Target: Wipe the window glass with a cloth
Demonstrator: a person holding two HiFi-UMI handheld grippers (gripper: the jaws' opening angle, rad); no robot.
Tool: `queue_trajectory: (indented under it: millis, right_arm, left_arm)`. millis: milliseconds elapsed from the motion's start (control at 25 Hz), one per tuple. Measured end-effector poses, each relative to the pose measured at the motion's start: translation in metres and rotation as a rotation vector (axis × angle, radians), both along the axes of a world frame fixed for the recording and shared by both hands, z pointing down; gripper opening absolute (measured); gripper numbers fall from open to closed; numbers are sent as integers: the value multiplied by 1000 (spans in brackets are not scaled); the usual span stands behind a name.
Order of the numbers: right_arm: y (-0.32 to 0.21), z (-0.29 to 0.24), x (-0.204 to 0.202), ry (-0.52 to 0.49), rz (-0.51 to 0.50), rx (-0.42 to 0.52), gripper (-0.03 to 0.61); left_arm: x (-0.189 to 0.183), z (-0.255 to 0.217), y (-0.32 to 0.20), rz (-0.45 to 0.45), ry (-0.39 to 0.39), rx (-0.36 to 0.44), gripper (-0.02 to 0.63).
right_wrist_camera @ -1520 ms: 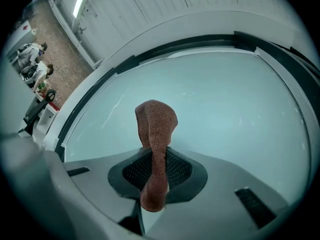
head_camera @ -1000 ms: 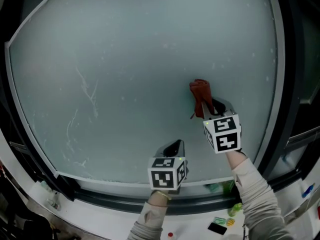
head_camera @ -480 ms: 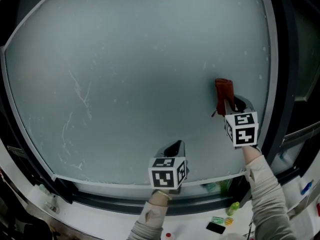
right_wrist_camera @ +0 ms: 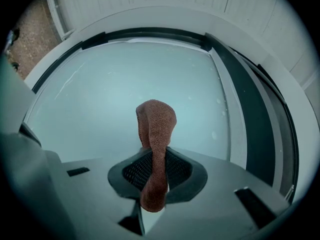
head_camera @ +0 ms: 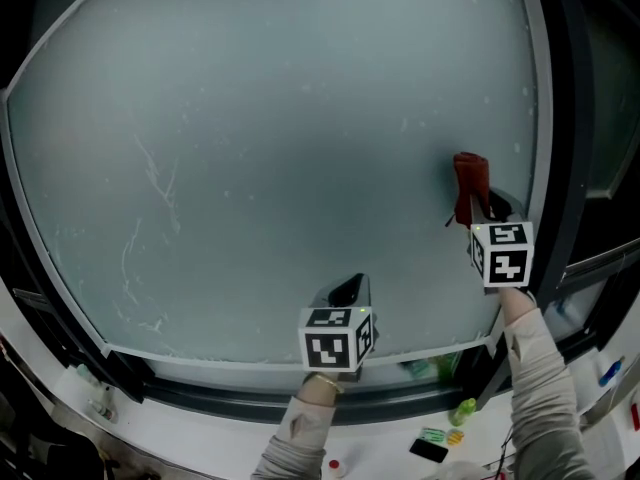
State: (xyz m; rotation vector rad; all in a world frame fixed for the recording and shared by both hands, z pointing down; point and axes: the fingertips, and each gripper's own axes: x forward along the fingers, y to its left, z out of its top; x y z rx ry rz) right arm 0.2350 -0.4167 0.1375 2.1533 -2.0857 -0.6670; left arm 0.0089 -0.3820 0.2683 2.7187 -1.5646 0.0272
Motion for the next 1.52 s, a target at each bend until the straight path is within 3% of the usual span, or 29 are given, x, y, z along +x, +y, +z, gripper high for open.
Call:
queue_trajectory:
  millis: [160,440,920,1240,1520]
  right_arm:
    - [11,3,-26,3,-57,20,48]
    - [26,20,-113,11,-248,20,48]
    - [20,71,-246,69,-466,-58,48]
    - [3,91,-273,97,-478,-96,49]
    - [-7,101,-248,94,-424,-119,48]
  left_arm:
    - [-6,1,3,-14,7,-1,3]
    - [-35,9,8,-75,21,-18,3]
    - [-92,29,18,-194,30,-46,3]
    - [-98,36,18,-208,26,-52,3]
    - [-88,43,13,-182,27,-66,5]
